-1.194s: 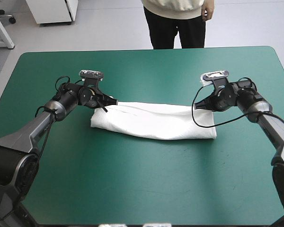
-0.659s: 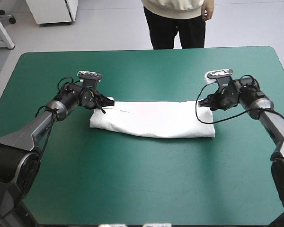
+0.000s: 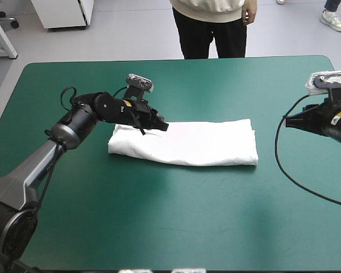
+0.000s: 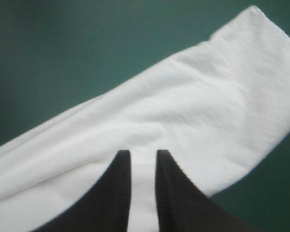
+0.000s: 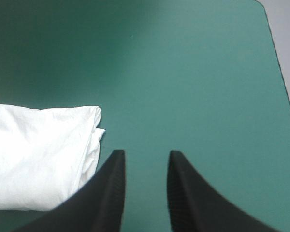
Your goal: Fold the cloth
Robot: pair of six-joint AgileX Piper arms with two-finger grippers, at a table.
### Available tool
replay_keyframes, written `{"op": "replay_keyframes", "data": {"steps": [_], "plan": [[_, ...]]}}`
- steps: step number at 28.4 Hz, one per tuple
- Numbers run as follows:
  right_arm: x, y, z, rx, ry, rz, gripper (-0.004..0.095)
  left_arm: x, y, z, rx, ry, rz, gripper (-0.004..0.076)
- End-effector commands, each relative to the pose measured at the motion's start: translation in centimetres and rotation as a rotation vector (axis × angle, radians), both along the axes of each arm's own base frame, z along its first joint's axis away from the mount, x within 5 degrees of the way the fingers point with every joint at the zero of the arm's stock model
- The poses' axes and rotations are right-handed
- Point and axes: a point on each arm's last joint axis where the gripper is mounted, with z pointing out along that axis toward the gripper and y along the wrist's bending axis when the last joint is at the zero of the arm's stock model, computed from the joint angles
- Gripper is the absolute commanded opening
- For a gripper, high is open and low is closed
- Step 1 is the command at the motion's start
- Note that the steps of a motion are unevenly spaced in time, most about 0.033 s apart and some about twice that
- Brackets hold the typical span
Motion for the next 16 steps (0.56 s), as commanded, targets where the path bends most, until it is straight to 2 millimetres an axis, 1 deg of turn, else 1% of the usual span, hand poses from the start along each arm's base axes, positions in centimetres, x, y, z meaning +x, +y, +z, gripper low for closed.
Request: {"op": "replay_keyframes", "data": {"steps": [1,2,3,9,12,14,16], "plan": [[-1.1,-0.5,0.6,-0.026,-0.084,-0.03,-0.001,0.1,-2.2,0.4,-0.094,-0.02,-0.033,-0.0002],[-1.1,-0.5,-0.1,-0.03,-0.072,-0.03,-0.0017,0.5,-2.8,-0.6,-0.114,0.018,-0.029,-0.0009],[-0.8,-0.5,-1.0,-0.016,-0.06,-0.037,-0.0017,1.1,-3.4,-2.1,-0.117,0.057,-0.035,-0.0009],[0.8,-0.1,-4.2,0.054,-0.039,-0.033,-0.0017,2.9,-5.0,-7.3,-0.121,0.159,-0.025,-0.0009],[2.0,0.3,-5.3,0.115,-0.008,-0.03,-0.0017,3.7,-5.3,-9.5,-0.111,0.186,-0.011,-0.0009],[2.9,0.6,-6.1,0.154,0.02,-0.024,-0.0017,3.9,-5.5,-10.7,-0.096,0.214,-0.013,-0.0009],[3.9,1.0,-7.3,0.182,0.085,0.001,-0.0015,3.8,-5.5,-11.5,-0.083,0.244,-0.023,-0.0009]]}}
